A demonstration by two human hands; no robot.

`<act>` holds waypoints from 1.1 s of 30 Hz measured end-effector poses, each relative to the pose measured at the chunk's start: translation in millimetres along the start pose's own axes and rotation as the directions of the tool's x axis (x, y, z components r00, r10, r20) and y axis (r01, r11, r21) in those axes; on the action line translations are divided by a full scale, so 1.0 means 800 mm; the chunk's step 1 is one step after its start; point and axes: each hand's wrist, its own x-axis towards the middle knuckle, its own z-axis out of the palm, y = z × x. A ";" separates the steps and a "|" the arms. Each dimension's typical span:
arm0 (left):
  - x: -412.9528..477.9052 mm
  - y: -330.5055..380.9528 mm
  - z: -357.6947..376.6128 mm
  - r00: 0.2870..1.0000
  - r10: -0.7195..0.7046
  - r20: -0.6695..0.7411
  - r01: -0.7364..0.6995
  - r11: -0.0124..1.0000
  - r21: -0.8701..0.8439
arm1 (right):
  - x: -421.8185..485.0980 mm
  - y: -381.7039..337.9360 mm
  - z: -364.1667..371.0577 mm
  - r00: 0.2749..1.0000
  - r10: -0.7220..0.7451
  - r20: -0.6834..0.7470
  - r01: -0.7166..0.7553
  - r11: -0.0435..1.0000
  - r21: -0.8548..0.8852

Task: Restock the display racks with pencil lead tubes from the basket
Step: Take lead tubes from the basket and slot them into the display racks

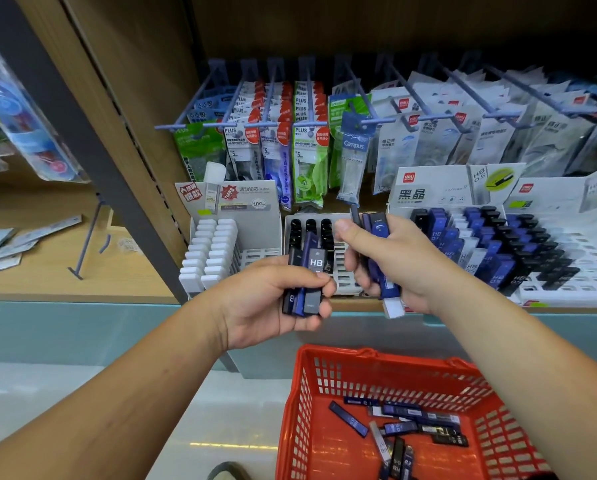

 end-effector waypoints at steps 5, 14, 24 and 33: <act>0.004 0.003 0.001 1.000 -0.025 0.006 0.025 0.998 -0.064 | -0.007 -0.008 -0.004 0.986 0.124 0.114 -0.138 0.983 0.121; 0.013 0.000 0.023 0.872 0.323 -0.367 -0.240 0.937 0.256 | -0.022 -0.006 -0.014 0.871 0.294 0.394 -0.273 0.956 -0.110; 0.014 -0.001 0.022 0.857 0.350 -0.379 -0.278 0.932 0.231 | -0.032 -0.003 -0.023 0.867 0.326 0.377 -0.360 0.933 0.019; 0.018 0.001 0.033 0.856 0.251 -0.452 -0.264 0.964 0.035 | -0.034 -0.001 -0.028 0.869 0.421 0.261 -0.483 0.837 0.256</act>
